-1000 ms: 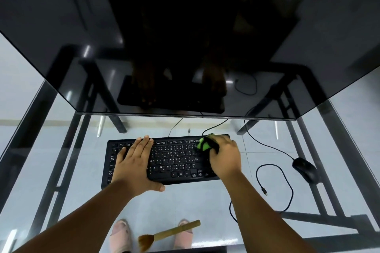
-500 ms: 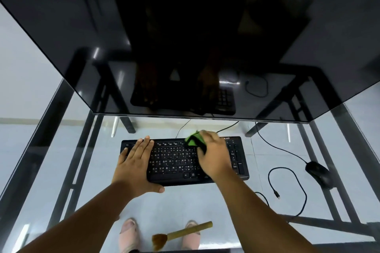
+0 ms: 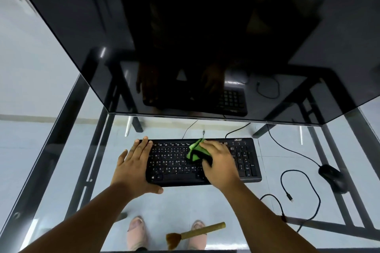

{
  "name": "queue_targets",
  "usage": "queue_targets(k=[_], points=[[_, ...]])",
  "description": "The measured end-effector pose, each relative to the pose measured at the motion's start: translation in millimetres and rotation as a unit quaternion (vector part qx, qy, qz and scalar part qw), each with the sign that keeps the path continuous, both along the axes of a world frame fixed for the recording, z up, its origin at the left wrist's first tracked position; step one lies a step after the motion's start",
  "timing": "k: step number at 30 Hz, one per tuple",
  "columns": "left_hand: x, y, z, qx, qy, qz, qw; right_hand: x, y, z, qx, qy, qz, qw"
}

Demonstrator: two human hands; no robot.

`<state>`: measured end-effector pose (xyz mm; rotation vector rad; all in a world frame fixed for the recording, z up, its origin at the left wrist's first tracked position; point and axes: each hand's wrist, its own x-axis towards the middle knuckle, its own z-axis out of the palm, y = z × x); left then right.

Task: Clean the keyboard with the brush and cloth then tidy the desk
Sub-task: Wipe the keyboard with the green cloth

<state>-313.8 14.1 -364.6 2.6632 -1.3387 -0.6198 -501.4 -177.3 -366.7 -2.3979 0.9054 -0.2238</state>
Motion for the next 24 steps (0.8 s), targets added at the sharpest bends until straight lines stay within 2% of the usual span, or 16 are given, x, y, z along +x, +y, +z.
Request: queue_targets(k=[7, 10, 15, 20, 24], points=[[6.2, -1.0, 1.3, -0.022, 0.04, -0.022, 0.999, -29.1, -10.7, -13.1, -0.058, -0.021, -0.188, 0.98], [7.7, -0.7, 0.9, -0.029, 0.04, -0.033, 0.998, -12.0, 0.5, -8.7, -0.047, -0.023, -0.166, 0.985], [10.7, -2.1, 0.5, -0.03, 0.043, -0.036, 0.998, 4.0, 19.3, -2.7, -0.014, -0.01, -0.005, 1.0], [12.5, -4.6, 1.4, -0.038, 0.057, -0.035, 0.997, -7.3, 14.9, -6.6, -0.027, -0.01, -0.102, 0.994], [16.0, -7.5, 0.4, -0.035, 0.053, -0.038, 0.997, -11.1, 12.0, -2.3, -0.03, -0.016, -0.044, 0.998]])
